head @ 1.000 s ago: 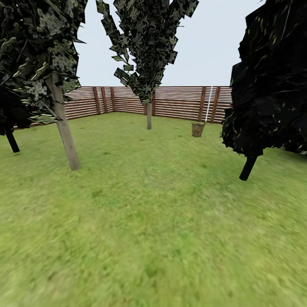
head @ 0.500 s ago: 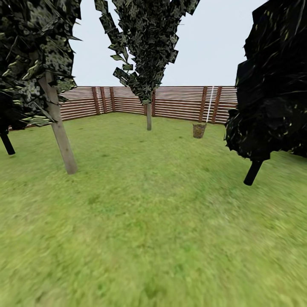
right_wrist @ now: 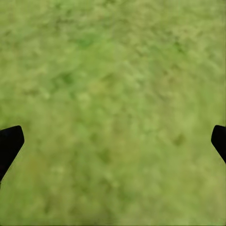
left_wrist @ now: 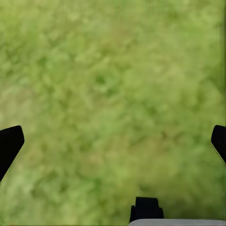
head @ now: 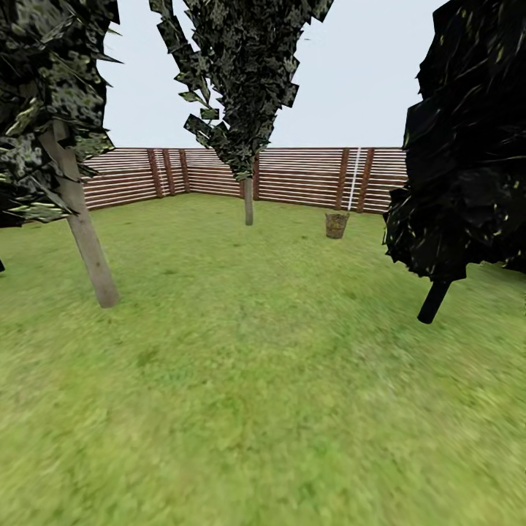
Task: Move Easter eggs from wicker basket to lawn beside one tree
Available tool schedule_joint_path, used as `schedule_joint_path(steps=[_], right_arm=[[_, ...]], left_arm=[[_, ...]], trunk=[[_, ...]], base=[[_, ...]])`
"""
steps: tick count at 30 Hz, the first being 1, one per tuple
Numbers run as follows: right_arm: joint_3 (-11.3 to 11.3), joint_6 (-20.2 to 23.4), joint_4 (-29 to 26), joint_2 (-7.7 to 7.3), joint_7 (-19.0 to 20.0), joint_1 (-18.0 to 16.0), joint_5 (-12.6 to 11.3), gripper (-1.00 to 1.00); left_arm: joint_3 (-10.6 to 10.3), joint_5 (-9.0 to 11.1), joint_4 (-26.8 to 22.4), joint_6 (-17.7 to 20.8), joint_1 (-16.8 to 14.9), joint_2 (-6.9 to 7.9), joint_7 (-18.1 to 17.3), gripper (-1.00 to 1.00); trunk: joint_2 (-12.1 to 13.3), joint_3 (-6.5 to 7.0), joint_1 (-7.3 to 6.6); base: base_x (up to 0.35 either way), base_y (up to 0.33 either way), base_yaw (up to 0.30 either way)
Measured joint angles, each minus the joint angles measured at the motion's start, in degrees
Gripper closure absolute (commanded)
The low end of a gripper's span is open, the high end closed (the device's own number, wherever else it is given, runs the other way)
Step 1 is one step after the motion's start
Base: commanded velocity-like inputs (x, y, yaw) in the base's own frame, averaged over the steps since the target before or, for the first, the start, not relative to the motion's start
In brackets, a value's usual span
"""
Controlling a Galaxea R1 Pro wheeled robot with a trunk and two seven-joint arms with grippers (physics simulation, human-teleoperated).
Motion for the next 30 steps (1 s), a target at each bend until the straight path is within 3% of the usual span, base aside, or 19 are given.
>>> schedule_joint_path(steps=[30], right_arm=[[0.3, 0.0, 0.0, 0.15, 0.0, 0.0, 0.2, -1.00]], left_arm=[[0.0, -0.1, 0.0, 0.0, 0.0, -0.09, 0.0, -1.00]], trunk=[[0.0, 0.00, 0.00]], base=[[0.329, 0.000, -0.001]])
